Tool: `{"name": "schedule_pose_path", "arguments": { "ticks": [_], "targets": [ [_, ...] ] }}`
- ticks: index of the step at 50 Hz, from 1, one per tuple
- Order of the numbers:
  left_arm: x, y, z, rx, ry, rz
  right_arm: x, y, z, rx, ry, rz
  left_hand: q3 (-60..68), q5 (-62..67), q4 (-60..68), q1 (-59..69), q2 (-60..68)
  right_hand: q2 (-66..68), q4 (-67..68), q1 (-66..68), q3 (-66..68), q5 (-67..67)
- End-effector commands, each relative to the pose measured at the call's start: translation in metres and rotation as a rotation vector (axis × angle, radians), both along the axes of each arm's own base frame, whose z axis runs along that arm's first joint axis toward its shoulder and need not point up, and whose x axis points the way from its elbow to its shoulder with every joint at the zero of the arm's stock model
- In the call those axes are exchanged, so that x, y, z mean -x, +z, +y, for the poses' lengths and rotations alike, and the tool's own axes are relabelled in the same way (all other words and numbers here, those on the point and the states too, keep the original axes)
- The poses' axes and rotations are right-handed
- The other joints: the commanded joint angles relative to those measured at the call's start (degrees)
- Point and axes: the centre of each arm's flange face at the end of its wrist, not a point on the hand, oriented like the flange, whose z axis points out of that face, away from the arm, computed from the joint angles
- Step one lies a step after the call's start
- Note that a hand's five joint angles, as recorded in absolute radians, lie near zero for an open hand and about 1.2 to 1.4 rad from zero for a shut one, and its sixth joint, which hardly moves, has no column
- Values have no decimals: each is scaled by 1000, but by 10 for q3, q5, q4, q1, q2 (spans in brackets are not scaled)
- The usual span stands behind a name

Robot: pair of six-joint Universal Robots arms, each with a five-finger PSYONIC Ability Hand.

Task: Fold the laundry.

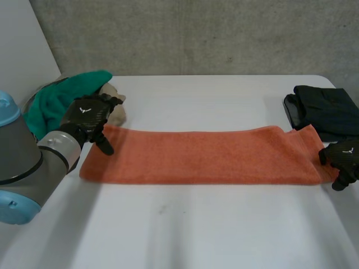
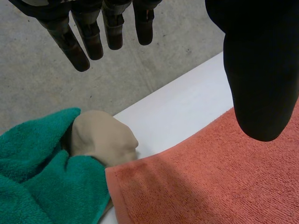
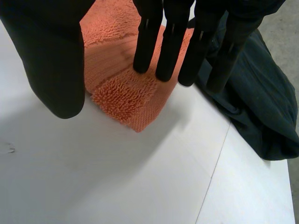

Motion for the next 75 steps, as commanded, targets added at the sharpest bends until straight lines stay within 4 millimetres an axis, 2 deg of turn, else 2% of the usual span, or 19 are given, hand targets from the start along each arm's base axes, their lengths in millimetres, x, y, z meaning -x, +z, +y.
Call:
{"name": "schedule_pose_path", "arguments": {
  "ticks": [1, 8, 17, 23, 26, 30, 31, 34, 35, 38, 39, 42, 43, 47, 51, 54, 57, 66, 75],
  "targets": [
    [0, 0, 0, -1, 2, -1, 1, -5, -4, 29, -9, 11, -13, -28, -12, -9, -15, 409, 408, 408, 407, 412],
    [-1, 1, 0, 2, 5, 0, 31, 6, -12, 46, -106, 24, -13, -28, -12, -9, -15, 409, 408, 408, 407, 412],
    [-3, 1, -1, 4, 15, -1, 105, 21, -32, 103, -250, 162, -13, -28, -12, -9, -15, 409, 408, 408, 407, 412],
    [-4, 3, -2, 9, 23, 0, 91, 33, -40, 130, -241, 191, -13, -28, -12, -9, -15, 409, 408, 408, 407, 412],
    [-8, 6, -5, 19, 39, 6, 59, 56, -42, 220, -191, 205, -13, -28, -12, -9, -15, 409, 408, 408, 407, 412],
    [-15, 15, -8, 37, 66, 14, -8, 82, -35, 359, -26, 195, -13, -28, -12, -9, -15, 409, 408, 408, 407, 412],
    [-19, 19, -9, 46, 79, 23, -40, 93, -27, 416, 58, 187, -13, -28, -12, -9, -15, 409, 408, 408, 407, 412],
    [-24, 24, -10, 55, 97, 35, -88, 101, -10, 481, 190, 163, -13, -28, -12, -9, -15, 409, 408, 408, 407, 412],
    [-26, 26, -11, 63, 107, 43, -118, 102, 4, 504, 282, 141, -13, -28, -12, -9, -15, 409, 408, 408, 407, 412],
    [-28, 27, -11, 66, 113, 44, -165, 95, 29, 523, 432, 110, -13, -28, -12, -9, -15, 409, 408, 408, 407, 412],
    [-28, 27, -11, 65, 116, 43, -195, 88, 48, 524, 534, 94, -13, -28, -12, -9, -15, 409, 408, 408, 407, 412],
    [-27, 26, -10, 63, 114, 41, -232, 73, 75, 521, 663, 87, -13, -28, -12, -9, -15, 409, 408, 408, 407, 412],
    [-26, 25, -10, 62, 114, 37, -253, 59, 92, 507, 740, 94, -13, -28, -12, -9, -15, 409, 408, 408, 407, 412],
    [-25, 21, -9, 57, 117, 20, -290, 25, 134, 483, 909, 151, -13, -28, -12, -9, -15, 409, 408, 408, 407, 412],
    [-25, 21, -10, 59, 123, 10, -309, -2, 158, 489, 995, 221, -13, -28, -12, -9, -15, 409, 408, 408, 407, 412],
    [-26, 21, -10, 59, 123, 10, -314, -12, 160, 491, 994, 251, -13, -28, -12, -9, -15, 409, 408, 408, 407, 412],
    [-26, 21, -10, 61, 121, 11, -315, -10, 159, 500, 980, 244, -13, -28, -12, -9, -15, 409, 408, 408, 407, 412],
    [-24, 21, -12, 63, 118, 13, -324, 32, 152, 588, 918, 27, -13, -28, -12, -9, -15, 409, 408, 408, 407, 412],
    [-32, 23, -18, 67, 157, 16, -337, 10, 171, 473, 1000, 4, -13, -28, -12, -9, -15, 409, 408, 408, 407, 412]
  ]
}}
